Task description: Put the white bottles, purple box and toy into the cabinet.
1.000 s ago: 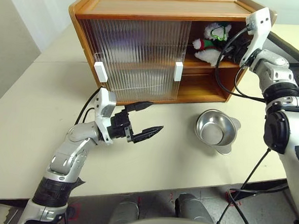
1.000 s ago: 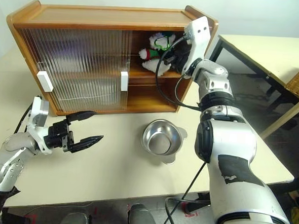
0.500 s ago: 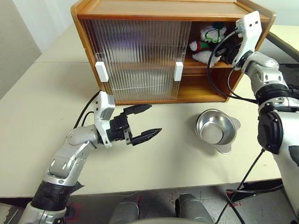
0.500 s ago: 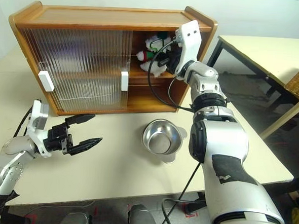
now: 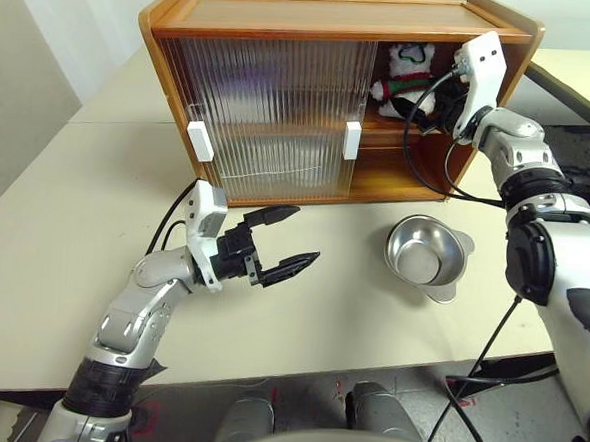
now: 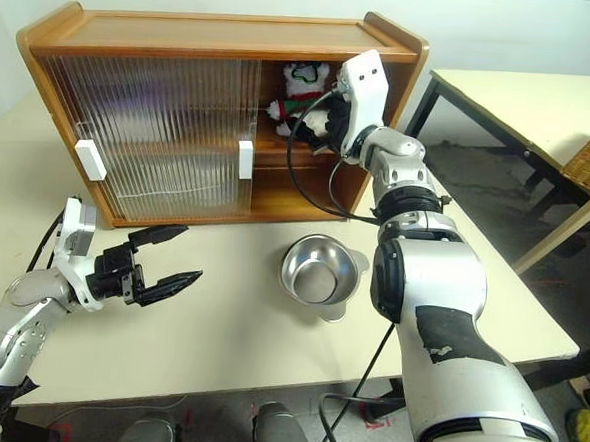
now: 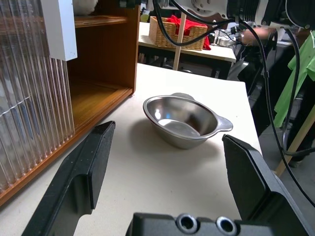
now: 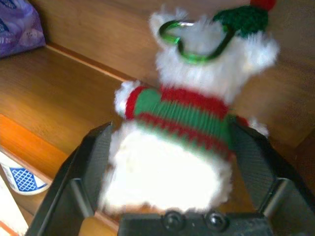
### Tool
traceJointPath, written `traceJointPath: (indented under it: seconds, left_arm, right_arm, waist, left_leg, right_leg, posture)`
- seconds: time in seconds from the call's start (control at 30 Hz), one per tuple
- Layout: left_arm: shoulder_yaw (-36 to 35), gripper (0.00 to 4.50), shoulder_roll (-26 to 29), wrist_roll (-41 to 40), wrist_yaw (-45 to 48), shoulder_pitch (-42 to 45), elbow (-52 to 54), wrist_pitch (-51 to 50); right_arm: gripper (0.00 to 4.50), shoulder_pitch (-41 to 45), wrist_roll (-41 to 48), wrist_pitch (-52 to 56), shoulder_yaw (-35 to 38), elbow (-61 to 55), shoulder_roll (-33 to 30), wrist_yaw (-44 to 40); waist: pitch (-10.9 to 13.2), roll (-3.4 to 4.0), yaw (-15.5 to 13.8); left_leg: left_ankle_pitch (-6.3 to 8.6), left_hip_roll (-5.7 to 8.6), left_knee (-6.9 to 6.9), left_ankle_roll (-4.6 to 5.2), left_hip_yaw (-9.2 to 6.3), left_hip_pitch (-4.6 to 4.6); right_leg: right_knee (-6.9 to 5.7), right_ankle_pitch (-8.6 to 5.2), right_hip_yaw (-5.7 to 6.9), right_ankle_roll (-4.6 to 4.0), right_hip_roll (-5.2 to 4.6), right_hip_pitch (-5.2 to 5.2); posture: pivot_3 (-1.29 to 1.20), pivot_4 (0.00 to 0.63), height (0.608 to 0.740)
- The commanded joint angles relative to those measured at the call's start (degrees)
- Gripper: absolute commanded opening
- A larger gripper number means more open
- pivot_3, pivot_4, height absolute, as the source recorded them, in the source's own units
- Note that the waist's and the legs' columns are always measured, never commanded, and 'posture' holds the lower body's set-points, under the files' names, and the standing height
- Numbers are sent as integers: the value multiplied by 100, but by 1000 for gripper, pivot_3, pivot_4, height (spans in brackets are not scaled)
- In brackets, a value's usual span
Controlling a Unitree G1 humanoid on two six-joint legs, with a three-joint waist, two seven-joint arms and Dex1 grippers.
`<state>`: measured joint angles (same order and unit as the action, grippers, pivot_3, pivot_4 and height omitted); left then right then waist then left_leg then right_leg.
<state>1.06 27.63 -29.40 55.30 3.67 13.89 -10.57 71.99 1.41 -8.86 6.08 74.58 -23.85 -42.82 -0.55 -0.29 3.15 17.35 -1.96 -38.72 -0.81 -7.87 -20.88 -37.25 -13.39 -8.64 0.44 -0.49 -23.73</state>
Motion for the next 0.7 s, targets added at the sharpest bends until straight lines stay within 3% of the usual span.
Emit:
traceJointPath:
  seconds: [0.03,0.23,0.47,0.7]
  left_arm:
    - [78,4500,-33,4,42,1,34,26]
    - [100,4500,-60,3,62,62,26,-15]
    - [87,4500,-39,-16,136,42,3,-13]
    - [66,4500,-4,-6,270,55,-103,21]
  right_arm:
    - [4460,-15,-38,14,38,3,-45,-27]
    - [4460,49,110,-155,165,-166,-162,-94]
    - [4460,-388,436,18,322,-898,-346,-758]
    - [4460,-2260,1084,1390,337,-3907,-649,-1168]
  waist:
    - [0,0,0]
    - [0,0,1]
    - [-1,-1,5]
    - [-4,-7,1]
  left_leg:
    - [0,0,0,0,1,1]
    - [0,0,-1,0,4,-1]
    - [0,0,-2,0,15,-1]
    - [-1,0,-15,2,35,-5]
  right_leg:
    - [0,0,0,0,0,0]
    - [0,1,-2,1,0,-1]
    - [0,1,-4,1,2,-1]
    - [2,2,-6,-1,9,11]
  posture:
    - [-75,0,740]
    - [-82,0,740]
    - [-100,0,740]
    - [-132,0,740]
